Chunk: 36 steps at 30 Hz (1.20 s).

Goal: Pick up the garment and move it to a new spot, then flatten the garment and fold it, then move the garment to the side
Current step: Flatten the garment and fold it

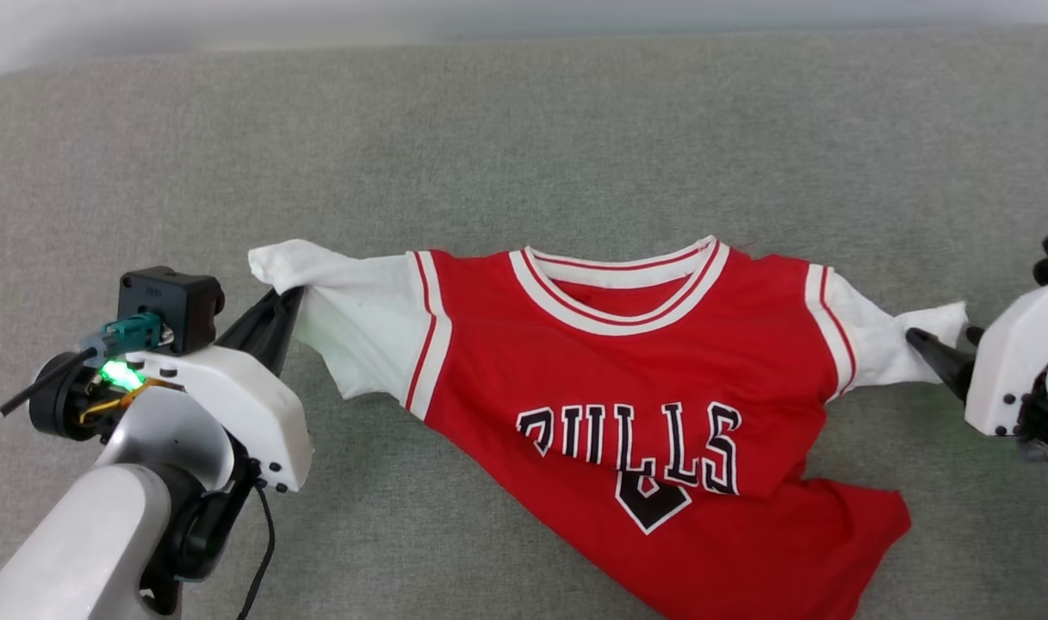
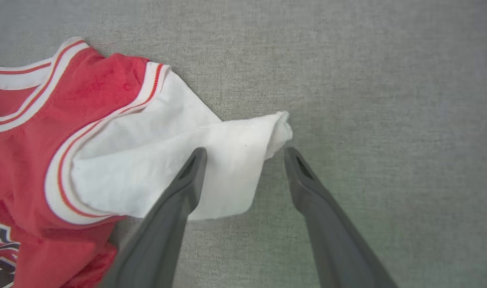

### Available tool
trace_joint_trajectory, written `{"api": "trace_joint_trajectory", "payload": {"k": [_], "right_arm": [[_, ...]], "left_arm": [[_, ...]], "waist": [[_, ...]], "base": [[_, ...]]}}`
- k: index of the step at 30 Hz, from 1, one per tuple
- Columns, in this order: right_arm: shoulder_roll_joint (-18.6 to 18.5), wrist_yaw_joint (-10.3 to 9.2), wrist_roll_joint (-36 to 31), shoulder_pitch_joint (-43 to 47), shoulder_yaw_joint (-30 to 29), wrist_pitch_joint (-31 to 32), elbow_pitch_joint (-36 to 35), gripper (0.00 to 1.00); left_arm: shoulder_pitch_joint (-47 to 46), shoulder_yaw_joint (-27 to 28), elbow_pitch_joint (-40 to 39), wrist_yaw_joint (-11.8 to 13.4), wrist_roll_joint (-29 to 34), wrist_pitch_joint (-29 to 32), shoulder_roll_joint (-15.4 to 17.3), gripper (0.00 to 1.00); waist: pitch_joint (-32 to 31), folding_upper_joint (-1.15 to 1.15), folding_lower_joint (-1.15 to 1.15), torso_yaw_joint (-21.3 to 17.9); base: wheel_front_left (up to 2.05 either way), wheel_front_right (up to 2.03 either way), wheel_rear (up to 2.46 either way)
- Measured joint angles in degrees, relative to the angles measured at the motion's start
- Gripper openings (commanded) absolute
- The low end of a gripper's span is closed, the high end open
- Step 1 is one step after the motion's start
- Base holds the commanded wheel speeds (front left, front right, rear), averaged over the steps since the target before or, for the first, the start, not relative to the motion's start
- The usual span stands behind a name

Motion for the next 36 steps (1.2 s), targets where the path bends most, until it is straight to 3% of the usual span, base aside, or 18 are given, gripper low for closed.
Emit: {"api": "trace_joint_trajectory", "payload": {"k": [10, 11, 12, 13, 22, 26, 36], "right_arm": [[-0.5, -0.01, 1.3, -3.5, 4.4, 5.5, 6.3, 0.98], [-0.6, -0.01, 1.3, -3.9, 4.5, 6.3, 6.7, 0.44], [-0.6, -0.01, 1.4, -4.2, 4.6, 7.0, 7.0, 0.06], [-0.6, -0.01, 1.5, -4.4, 4.7, 7.1, 7.2, 0.0], [-1.1, 0.0, 0.8, -5.3, 6.3, 6.7, 7.1, 0.0], [-2.9, 0.0, -2.5, -9.0, 4.7, 1.2, 5.6, 0.0], [-3.0, 0.01, -9.3, -19.2, 1.5, -7.6, 6.9, 0.0]], "left_arm": [[-1.4, -0.7, 0.0, -0.5, 0.3, -0.6, -0.9, 0.0], [-1.4, -0.8, 0.2, -0.5, 0.3, -0.6, -0.9, 0.0], [-1.4, -0.8, 0.4, -0.5, 0.2, -0.7, -0.9, 0.0], [-1.4, -0.8, 0.6, -0.5, 0.0, -0.7, -1.0, 0.0], [-1.9, -0.6, 2.3, -1.1, -0.2, -1.9, -1.1, 0.0], [-5.7, 0.2, 4.5, -1.7, -0.1, -3.2, -1.6, 0.0], [-21.0, 1.6, 20.0, -6.9, -2.1, -6.6, -6.2, 0.0]], "waist": [[3.8, 0.0, -0.01, 1.8], [3.8, 0.0, -0.01, 1.9], [3.8, 0.0, -0.01, 1.9], [3.8, 0.0, -0.01, 1.9], [1.5, 0.0, 0.0, 1.3], [-1.2, 0.0, -0.01, 0.8], [-5.7, 0.0, -0.01, -0.2]], "base": [[0.0, 0.0, 0.0], [0.0, 0.0, 0.0], [0.0, 0.0, 0.0], [0.0, 0.0, 0.0], [0.0, 0.0, 0.0], [0.0, 0.0, 0.0], [0.0, 0.0, 0.0]]}}
